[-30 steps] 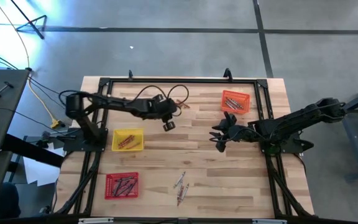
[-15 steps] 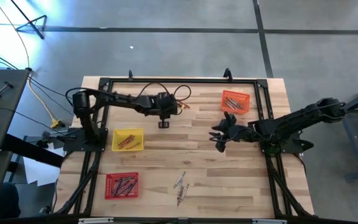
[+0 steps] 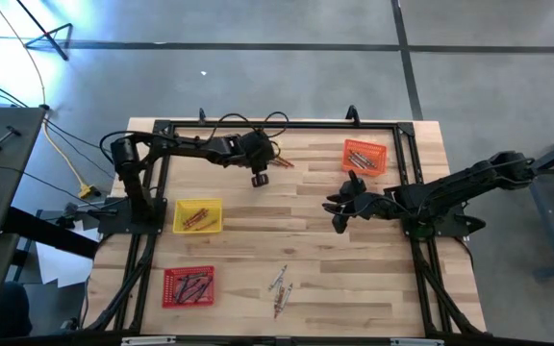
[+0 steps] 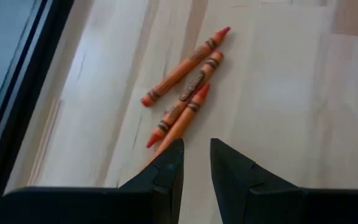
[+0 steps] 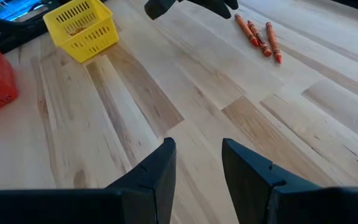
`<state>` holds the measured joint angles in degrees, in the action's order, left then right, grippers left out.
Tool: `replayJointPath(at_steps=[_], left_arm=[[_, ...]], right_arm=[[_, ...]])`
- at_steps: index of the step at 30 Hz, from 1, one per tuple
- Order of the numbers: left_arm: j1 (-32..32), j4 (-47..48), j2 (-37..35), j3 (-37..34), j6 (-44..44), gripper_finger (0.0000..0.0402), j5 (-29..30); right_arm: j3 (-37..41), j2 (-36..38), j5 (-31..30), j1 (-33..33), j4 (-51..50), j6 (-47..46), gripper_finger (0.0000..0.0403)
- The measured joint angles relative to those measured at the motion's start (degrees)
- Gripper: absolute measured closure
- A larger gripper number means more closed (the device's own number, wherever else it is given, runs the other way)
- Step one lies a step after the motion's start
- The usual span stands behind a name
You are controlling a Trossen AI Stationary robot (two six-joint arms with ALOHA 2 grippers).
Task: Sort crayons
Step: Put the orange crayon into the yellow bin
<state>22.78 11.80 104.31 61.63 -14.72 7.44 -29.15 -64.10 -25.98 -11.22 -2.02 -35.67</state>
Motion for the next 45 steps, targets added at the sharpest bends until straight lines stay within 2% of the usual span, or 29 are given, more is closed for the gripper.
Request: replayJointPath(at_steps=[3,7,15,21,35,45], left_arm=[[0.5,0.0,0.0,0.0,0.3,0.0336,-1.4],[1.2,-0.2,0.0,0.0,3.6,0.0336,-7.1],[4.7,0.3,0.8,0.0,7.2,0.0336,-11.5],[7.7,5.5,3.8,0.9,9.0,0.0336,-13.8],[8.3,4.6,4.0,1.4,-6.4,0.0336,-5.9],[8.7,3.0,4.0,1.4,-12.8,0.0336,-5.3]], right_arm=[[0.0,0.0,0.0,0.0,0.0,0.1,0.0277],[0.0,0.0,0.0,0.0,0.0,0.1,0.0277],[0.0,0.0,0.0,0.0,0.0,0.1,0.0277],[0.0,0.0,0.0,0.0,-0.1,0.1,0.0277],[0.0,0.0,0.0,0.0,-0.3,0.1,0.0277],[0.0,0.0,0.0,0.0,-0.3,0.1,0.0277]])
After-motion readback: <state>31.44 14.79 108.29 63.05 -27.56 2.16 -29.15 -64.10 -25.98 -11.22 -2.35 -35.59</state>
